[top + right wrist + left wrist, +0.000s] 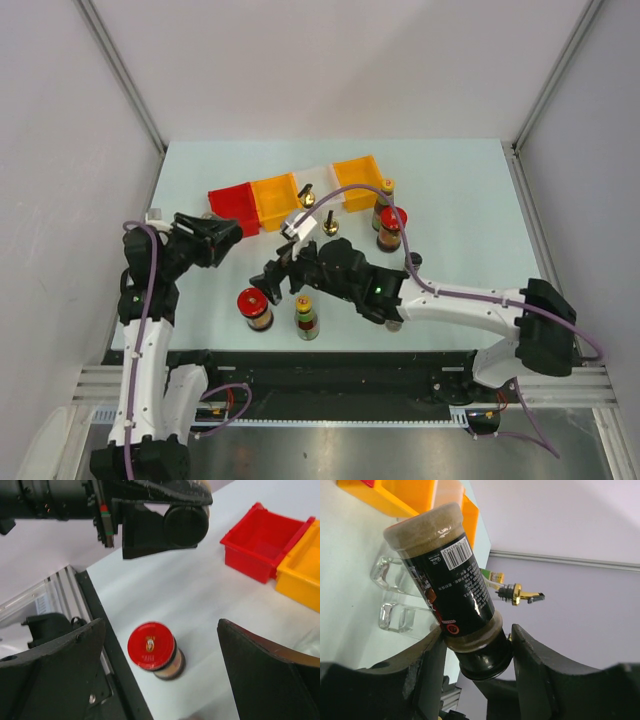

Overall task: Organize the condiment bottles
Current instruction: Place the bottle in the storage box.

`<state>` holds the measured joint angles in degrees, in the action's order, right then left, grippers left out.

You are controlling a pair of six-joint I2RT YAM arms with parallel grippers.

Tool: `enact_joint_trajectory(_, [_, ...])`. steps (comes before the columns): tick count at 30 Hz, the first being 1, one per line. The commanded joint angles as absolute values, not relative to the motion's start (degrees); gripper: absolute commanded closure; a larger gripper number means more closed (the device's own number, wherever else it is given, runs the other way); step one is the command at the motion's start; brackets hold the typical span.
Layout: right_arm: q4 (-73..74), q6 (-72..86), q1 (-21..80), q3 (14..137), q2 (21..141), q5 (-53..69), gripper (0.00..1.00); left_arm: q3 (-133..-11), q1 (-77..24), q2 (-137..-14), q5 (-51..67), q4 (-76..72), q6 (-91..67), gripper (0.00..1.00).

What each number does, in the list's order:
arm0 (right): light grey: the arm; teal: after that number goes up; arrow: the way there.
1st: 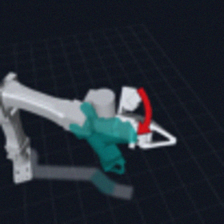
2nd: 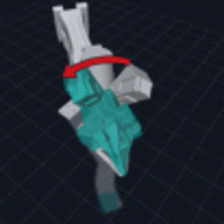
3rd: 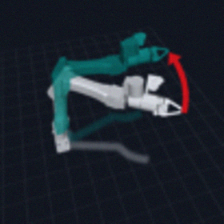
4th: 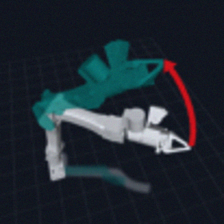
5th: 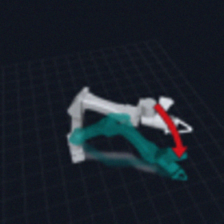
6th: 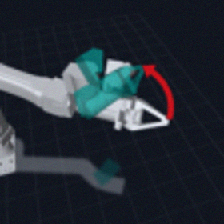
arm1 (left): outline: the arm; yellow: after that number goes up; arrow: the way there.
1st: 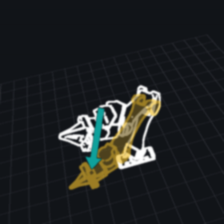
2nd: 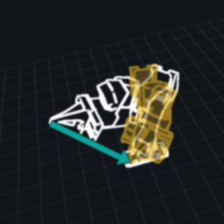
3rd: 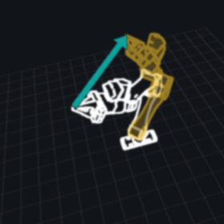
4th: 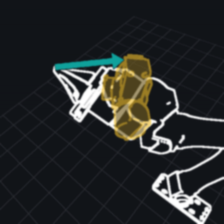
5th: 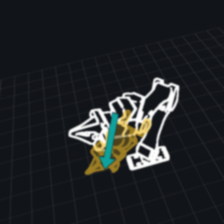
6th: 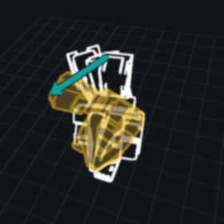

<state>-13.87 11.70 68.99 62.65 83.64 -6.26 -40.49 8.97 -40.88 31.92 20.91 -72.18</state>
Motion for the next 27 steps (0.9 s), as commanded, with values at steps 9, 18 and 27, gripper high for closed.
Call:
enact_joint_trajectory(9, [-29.88,10.37,67.41,74.17,94.91,-10.01,0.0,-43.24,6.77,-37.62,32.87,25.66,-75.59,1.0])
enact_joint_trajectory(18, [-31.73,11.34,67.76,77.34,99.31,-14.23,0.0,-44.38,6.33,-37.79,32.7,25.31,-76.11,1.0])
enact_joint_trajectory(27, [-33.58,13.71,67.15,78.48,102.04,-14.59,0.15,-44.65,6.15,-37.88,32.7,24.88,-77.34,1.0])
